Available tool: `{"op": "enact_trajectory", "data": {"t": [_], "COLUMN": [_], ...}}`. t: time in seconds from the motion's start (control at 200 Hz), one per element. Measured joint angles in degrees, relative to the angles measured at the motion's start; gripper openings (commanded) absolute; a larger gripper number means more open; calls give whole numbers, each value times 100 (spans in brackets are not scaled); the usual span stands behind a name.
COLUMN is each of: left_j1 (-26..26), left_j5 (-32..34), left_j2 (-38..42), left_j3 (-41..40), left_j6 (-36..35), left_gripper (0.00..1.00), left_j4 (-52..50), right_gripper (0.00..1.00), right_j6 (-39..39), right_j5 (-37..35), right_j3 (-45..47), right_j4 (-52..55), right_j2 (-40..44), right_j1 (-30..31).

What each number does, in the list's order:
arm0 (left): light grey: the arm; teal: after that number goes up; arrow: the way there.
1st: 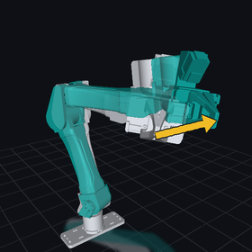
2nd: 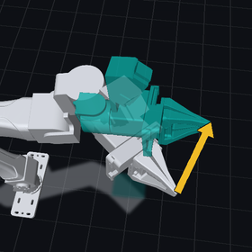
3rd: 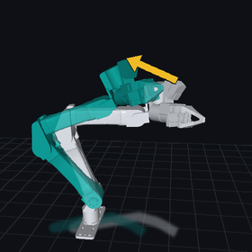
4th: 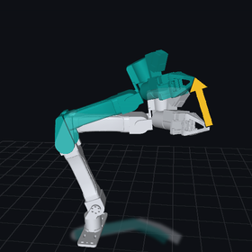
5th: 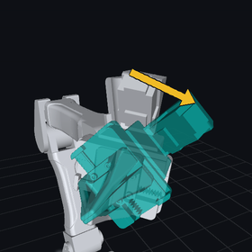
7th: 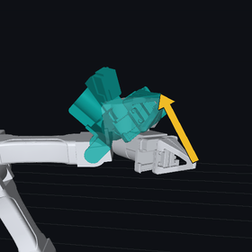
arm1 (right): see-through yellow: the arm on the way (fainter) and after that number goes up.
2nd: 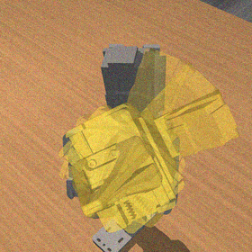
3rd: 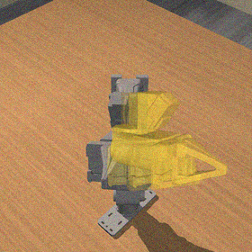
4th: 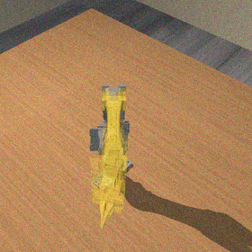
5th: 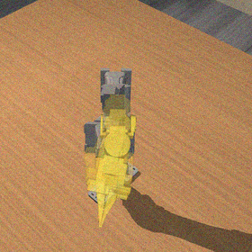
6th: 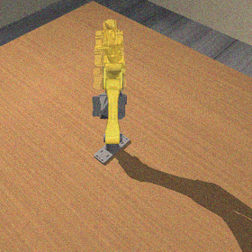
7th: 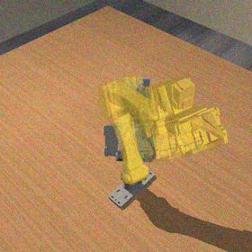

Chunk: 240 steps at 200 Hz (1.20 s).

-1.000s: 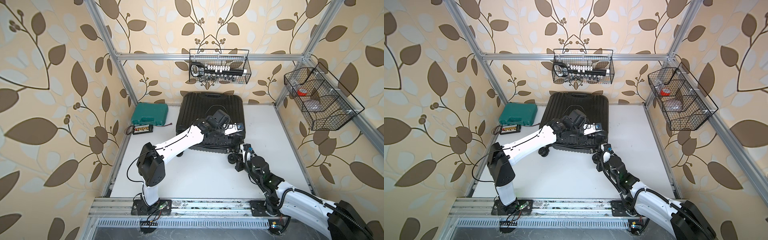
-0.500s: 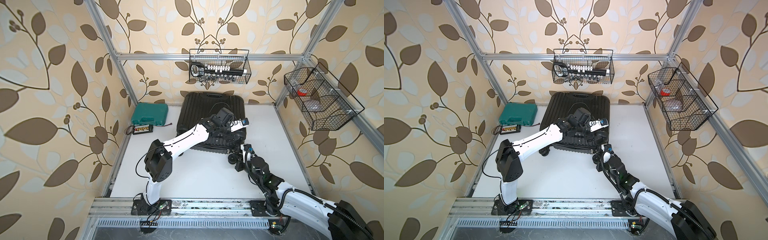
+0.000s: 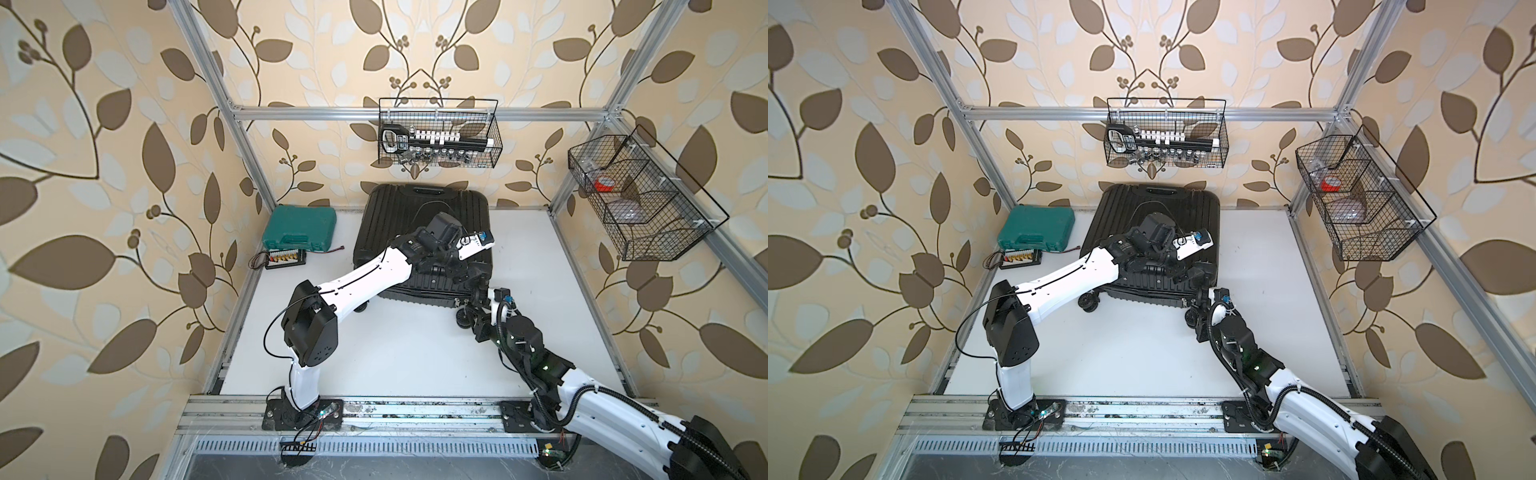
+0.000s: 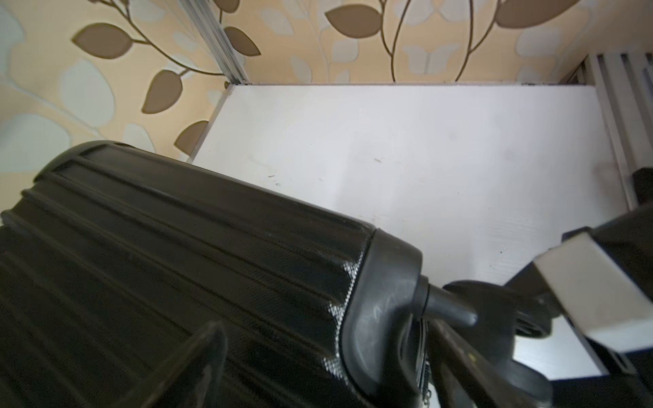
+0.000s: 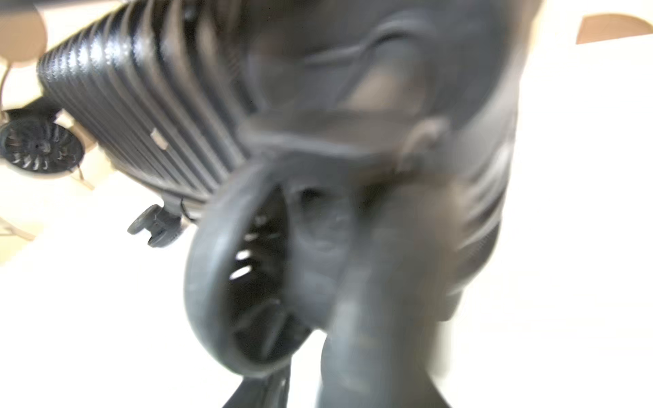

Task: Close the suitcase zippers
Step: Adjust the suitcase at the center of the board, then reset both arms

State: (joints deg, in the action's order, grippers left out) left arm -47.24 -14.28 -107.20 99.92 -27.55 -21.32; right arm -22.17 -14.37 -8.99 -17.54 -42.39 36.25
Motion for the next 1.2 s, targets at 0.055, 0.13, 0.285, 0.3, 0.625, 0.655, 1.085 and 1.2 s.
{"op": "enact_trajectory", "data": {"t": [0.055,0.13,0.285,0.3,0.625,0.655,1.085,1.2], "left_j1": [-4,-4,-2,-4,883,1113,2743,3012], "left_j5": [122,426,1652,1825,4686,4839,5980,5954], "left_j2": [221,610,1515,1589,3467,3652,5434,5375], "left_j3": [-70,-221,-610,-645,-2293,-2500,-5683,-6430], "left_j6": [203,461,1073,1158,2994,3235,4953,4981], "left_gripper": [91,91,99,99,99,99,99,99], "left_j4": [72,243,538,566,428,339,131,568], "right_gripper": [47,50,52,53,58,59,64,65], "right_j6": [-72,-186,-511,-564,-1285,-1320,-1246,-955], "right_j5": [-203,-511,-1158,-1235,-2592,-2712,-3204,-3040], "right_j3": [2,2,2,0,-39,-70,-503,-610], "right_j4": [98,247,605,654,1298,1327,1099,791], "right_j2": [136,291,492,509,693,667,-299,-476], "right_j1": [0,0,0,0,0,0,-1204,-1727]}}
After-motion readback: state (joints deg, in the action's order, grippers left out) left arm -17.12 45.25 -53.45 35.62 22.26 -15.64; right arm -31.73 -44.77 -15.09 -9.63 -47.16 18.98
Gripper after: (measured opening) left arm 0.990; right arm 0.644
